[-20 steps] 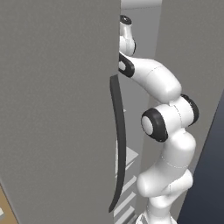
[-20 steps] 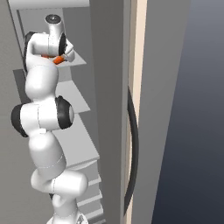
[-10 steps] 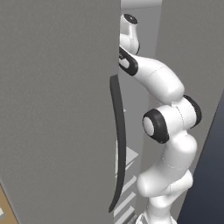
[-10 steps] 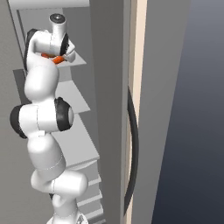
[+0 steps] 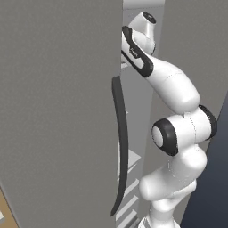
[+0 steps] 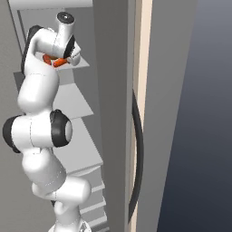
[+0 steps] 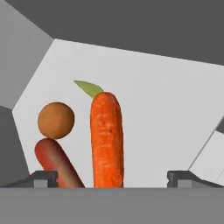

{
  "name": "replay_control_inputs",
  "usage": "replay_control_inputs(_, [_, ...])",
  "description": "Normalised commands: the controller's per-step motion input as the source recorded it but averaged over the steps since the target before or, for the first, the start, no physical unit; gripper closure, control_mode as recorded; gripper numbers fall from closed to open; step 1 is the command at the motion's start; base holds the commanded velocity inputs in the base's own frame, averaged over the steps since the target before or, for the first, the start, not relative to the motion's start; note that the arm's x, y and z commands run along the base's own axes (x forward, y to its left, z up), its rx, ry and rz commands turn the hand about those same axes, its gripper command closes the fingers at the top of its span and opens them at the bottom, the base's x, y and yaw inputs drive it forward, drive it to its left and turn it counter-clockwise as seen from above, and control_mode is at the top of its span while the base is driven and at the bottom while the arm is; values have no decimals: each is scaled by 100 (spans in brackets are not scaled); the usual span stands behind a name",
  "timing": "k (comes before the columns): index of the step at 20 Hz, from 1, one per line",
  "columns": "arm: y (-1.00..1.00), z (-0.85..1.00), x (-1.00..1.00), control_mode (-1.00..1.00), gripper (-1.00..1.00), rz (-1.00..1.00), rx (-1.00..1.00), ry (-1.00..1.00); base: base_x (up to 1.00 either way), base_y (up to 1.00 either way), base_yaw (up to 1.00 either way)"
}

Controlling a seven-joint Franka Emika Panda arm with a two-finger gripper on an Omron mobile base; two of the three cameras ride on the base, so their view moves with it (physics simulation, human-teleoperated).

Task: Take the lemon wedge and carrot from the second highest rack and move them to the highest rack where the tangerine and carrot are located, to maximize freezer space. Close the freezer door after rearranging.

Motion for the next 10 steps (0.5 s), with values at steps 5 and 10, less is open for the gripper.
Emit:
replay_control_inputs(5, [-2,14,-92,-100,-100,0,3,-13,0,0,0])
replay_control_inputs(10, [0,0,-100,-100,-100,0,0,-18,0,0,0])
